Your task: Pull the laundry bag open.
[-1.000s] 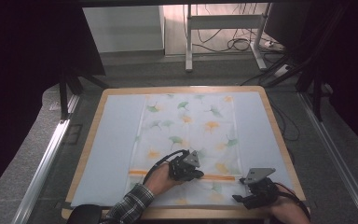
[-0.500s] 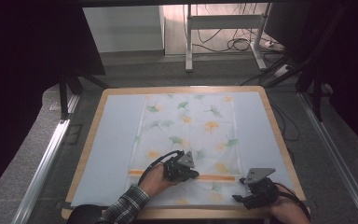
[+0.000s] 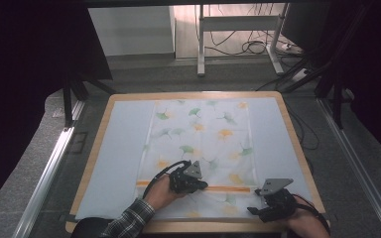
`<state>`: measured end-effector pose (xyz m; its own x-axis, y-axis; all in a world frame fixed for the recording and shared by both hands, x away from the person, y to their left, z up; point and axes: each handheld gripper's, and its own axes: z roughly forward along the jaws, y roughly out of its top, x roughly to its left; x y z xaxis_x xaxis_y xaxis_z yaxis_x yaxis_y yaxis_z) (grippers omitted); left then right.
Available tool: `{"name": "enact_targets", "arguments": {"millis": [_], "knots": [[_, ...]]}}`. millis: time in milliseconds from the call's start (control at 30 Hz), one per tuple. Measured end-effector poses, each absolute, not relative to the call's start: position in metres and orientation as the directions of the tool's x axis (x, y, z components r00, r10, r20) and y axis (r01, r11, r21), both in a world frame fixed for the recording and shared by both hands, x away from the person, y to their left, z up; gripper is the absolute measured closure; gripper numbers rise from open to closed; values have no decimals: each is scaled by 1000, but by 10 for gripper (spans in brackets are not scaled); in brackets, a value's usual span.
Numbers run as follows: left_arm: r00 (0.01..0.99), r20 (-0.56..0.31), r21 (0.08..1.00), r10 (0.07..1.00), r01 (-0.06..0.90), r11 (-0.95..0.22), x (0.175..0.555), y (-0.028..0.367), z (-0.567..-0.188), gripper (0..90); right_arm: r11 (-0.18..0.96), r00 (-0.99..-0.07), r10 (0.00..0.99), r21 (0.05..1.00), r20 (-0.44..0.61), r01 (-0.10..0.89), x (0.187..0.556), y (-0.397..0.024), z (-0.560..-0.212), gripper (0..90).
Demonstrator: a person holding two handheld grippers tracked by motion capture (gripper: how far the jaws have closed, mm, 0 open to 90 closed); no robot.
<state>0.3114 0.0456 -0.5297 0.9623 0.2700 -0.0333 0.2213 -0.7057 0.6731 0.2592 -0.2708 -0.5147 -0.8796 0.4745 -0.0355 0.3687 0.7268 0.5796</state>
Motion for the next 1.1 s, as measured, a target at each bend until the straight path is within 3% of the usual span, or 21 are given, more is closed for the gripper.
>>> {"name": "enact_targets", "arguments": {"millis": [1100], "knots": [[953, -17, 668, 304, 237, -706, 308, 67, -531, 878, 727, -879, 475, 579, -37, 368, 259, -271, -515, 325]]}}
